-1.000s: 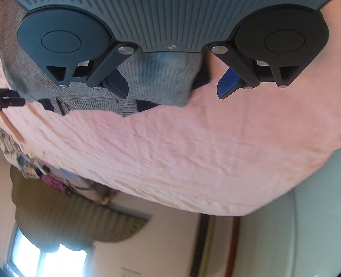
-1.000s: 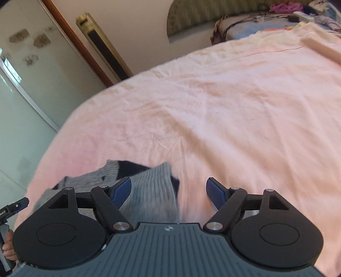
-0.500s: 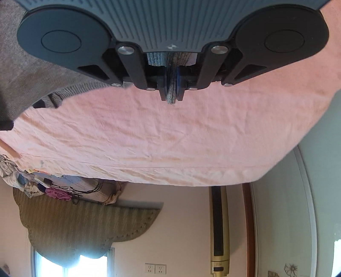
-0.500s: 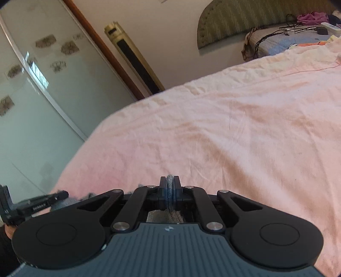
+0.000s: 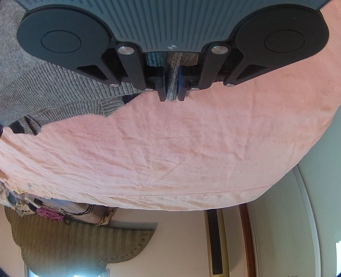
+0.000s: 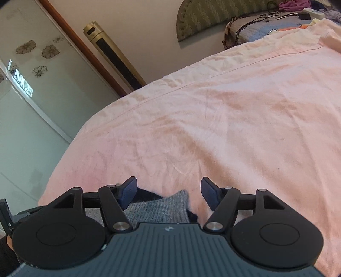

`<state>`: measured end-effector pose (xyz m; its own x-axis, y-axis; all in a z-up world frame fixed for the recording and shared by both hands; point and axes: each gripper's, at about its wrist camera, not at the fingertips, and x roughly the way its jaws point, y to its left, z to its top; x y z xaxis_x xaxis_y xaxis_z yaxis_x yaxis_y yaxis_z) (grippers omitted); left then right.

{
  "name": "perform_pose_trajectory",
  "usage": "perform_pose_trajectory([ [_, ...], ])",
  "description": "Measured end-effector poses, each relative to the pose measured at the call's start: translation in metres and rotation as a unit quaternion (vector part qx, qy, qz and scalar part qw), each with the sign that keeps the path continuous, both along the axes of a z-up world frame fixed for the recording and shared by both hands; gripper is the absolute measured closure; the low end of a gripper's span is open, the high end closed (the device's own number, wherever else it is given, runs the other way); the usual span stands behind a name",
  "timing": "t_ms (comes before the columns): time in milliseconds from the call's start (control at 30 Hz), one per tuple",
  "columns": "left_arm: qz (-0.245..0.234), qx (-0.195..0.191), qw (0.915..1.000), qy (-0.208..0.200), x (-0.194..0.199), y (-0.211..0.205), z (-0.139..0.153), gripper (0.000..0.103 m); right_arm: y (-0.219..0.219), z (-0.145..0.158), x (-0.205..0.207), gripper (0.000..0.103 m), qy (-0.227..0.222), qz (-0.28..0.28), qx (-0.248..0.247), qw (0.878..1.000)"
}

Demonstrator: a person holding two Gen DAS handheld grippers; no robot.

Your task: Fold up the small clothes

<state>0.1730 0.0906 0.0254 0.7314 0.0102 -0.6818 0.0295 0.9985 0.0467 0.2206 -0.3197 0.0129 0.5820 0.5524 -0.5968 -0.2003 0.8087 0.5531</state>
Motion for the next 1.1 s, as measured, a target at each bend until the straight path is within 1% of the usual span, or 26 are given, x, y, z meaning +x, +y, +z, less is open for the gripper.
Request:
perform_pose_trajectory([
  [33,0.000,0.006,1.0000,-0.005,-0.001,-0.003,0.001,0.095,0.005,-0.003,0.003,0.094,0.016,0.020,0.002,1.000],
  [67,-0.004,0.016,0.9998,-0.012,-0.003,-0.006,0.003,0.096,0.011,-0.003,0.003,0.097,0.018,0.029,-0.005,0.999],
  [100,-0.009,0.022,0.9995,-0.019,-0.005,-0.008,0.006,0.096,0.016,0.000,-0.001,0.097,0.006,0.036,-0.019,0.999],
  [133,-0.008,0.026,0.9992,-0.028,-0.006,-0.008,0.009,0.097,0.018,0.003,-0.002,0.097,-0.004,0.037,-0.022,0.999],
  [200,0.000,0.021,0.9992,-0.033,-0.004,-0.004,0.016,0.097,0.014,0.010,-0.003,0.097,-0.023,0.017,-0.013,1.000],
  [267,0.010,0.018,0.9994,-0.029,0.002,0.001,0.018,0.097,0.005,0.015,0.000,0.097,-0.035,-0.007,-0.004,0.999],
  [367,0.002,0.009,0.9996,-0.025,0.001,0.004,0.018,0.097,-0.006,0.014,0.005,0.096,-0.021,-0.017,0.019,0.999],
  [400,0.000,0.010,0.9997,-0.024,0.000,0.003,0.018,0.097,-0.008,0.012,0.006,0.093,-0.007,-0.015,0.021,1.000],
  [433,-0.001,0.008,0.9997,-0.023,-0.001,0.003,0.017,0.097,-0.009,0.011,0.006,0.084,0.004,-0.014,0.014,1.000],
  [467,-0.002,0.004,0.9998,-0.022,-0.001,0.003,0.016,0.096,-0.009,0.010,0.006,0.069,0.003,-0.013,0.002,1.000],
  [500,-0.001,0.000,0.9998,-0.020,-0.001,0.004,0.015,0.096,-0.010,0.010,0.004,0.062,-0.001,-0.014,-0.008,1.000],
  [533,0.002,-0.005,0.9999,-0.016,0.000,0.005,0.014,0.096,-0.009,0.010,0.003,0.059,0.001,-0.012,-0.015,1.000],
  [633,0.003,-0.017,0.9999,-0.001,0.003,0.007,0.011,0.094,-0.006,0.005,0.005,0.059,0.016,0.006,-0.019,1.000],
  [667,0.004,-0.016,0.9999,0.001,0.004,0.007,0.011,0.094,-0.004,0.002,0.006,0.066,0.025,0.018,-0.016,0.999],
  [700,0.004,-0.014,0.9999,0.001,0.003,0.007,0.010,0.094,-0.001,0.000,0.007,0.074,0.031,0.029,-0.020,0.999],
  [733,0.005,-0.014,0.9999,0.001,0.003,0.007,0.009,0.095,0.003,-0.001,0.006,0.091,0.032,0.036,-0.031,0.998],
  [767,0.006,-0.015,0.9999,-0.003,0.001,0.007,0.010,0.096,0.007,0.000,0.004,0.092,0.024,0.043,-0.045,0.998],
  [833,0.006,-0.014,0.9996,-0.025,-0.003,0.007,0.015,0.097,0.008,0.007,0.000,0.092,0.003,0.040,-0.048,0.998],
  [900,0.011,-0.012,0.9991,-0.039,-0.004,0.009,0.022,0.097,0.001,0.020,-0.001,0.093,-0.027,0.026,-0.030,0.999],
  [967,0.022,-0.009,0.9991,-0.036,0.003,0.012,0.022,0.097,-0.008,0.028,0.002,0.093,-0.041,0.008,-0.013,0.999],
  [1000,0.032,0.001,0.9990,-0.032,0.007,0.013,0.018,0.097,-0.012,0.028,0.006,0.093,-0.039,-0.003,-0.012,0.999],
  [1033,0.032,0.016,0.9991,-0.024,0.012,0.011,0.011,0.097,-0.014,0.023,0.010,0.093,-0.031,-0.012,-0.011,0.999],
  [1067,0.030,0.036,0.9989,-0.010,0.016,0.008,0.001,0.097,-0.015,0.016,0.016,0.093,-0.018,-0.019,-0.013,1.000],
  [1100,0.032,0.050,0.9982,-0.007,0.016,0.005,-0.007,0.097,-0.014,0.008,0.018,0.093,-0.006,-0.023,-0.018,1.000],
])
